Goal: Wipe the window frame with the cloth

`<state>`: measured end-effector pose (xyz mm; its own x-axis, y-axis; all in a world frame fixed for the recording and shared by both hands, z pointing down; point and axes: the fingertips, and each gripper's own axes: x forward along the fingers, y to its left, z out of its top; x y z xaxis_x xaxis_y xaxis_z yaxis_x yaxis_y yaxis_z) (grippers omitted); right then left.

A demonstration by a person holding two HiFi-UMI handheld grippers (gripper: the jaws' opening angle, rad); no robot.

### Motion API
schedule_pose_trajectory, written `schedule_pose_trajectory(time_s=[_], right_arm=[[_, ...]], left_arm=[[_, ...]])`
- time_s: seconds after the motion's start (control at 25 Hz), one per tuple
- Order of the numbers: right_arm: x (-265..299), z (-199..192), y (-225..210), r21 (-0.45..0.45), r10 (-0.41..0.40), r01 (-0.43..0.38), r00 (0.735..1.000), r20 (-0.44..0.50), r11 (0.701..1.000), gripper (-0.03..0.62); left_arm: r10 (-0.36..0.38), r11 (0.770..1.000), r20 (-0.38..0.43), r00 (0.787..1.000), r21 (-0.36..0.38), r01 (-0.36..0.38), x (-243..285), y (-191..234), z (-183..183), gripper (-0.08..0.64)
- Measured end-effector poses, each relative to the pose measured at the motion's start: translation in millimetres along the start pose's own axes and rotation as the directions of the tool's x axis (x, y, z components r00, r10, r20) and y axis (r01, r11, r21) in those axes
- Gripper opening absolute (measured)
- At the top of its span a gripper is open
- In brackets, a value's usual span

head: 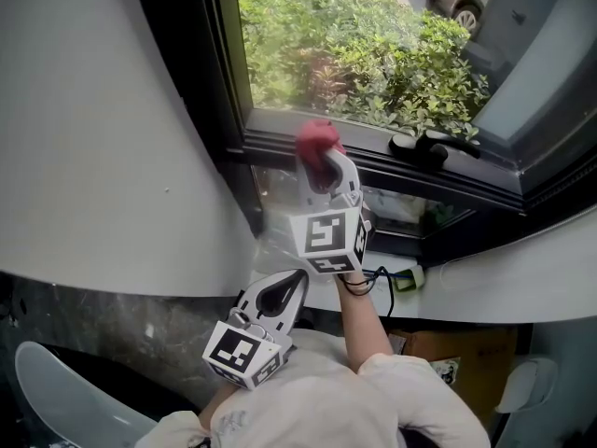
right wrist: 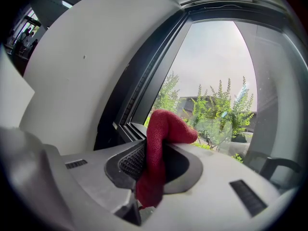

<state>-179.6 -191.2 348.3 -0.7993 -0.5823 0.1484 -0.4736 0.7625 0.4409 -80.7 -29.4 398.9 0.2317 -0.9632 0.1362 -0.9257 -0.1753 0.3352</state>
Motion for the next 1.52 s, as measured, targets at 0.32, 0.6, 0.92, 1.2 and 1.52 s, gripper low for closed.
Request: schedule_pose_trajectory(time_s=[0.32, 0.6, 0.92, 1.2, 1.52], right_arm=[[-7, -5, -10, 0.005, -0.012, 0.012, 1.000, -0.003, 1.000, 0.083], [-13, -11, -18, 0.007, -0.016, 0.016, 1.000, -0.008, 1.000, 0.083], [-24, -19, -32, 0.021, -0.017, 0.017, 1.000, -0.008, 1.000, 0.083], [-31, -24, -39, 0.019, -0.001, 0.001, 1.000, -0.008, 1.000, 0.083], [-39, -30, -50, 0.028, -0.007, 0.007, 1.000, 0.000, 1.000, 0.083]], left_arm=[[-0.005, 1.000, -0.004, 1.000, 0.002, 0.005, 5, -8, 0, 0.011], [-0.008, 1.000, -0.004, 1.000, 0.003, 0.008, 10, -16, -2, 0.011], [0.005, 1.000, 0.004, 1.000, 0.004, -0.005, 15, -26, -12, 0.011], [0.020, 1.000, 0.025, 0.999, 0.014, -0.021, 18, -35, -11, 0.011], [0.000, 0.999, 0.023, 1.000, 0.042, -0.001, 25, -51, -9, 0.011]])
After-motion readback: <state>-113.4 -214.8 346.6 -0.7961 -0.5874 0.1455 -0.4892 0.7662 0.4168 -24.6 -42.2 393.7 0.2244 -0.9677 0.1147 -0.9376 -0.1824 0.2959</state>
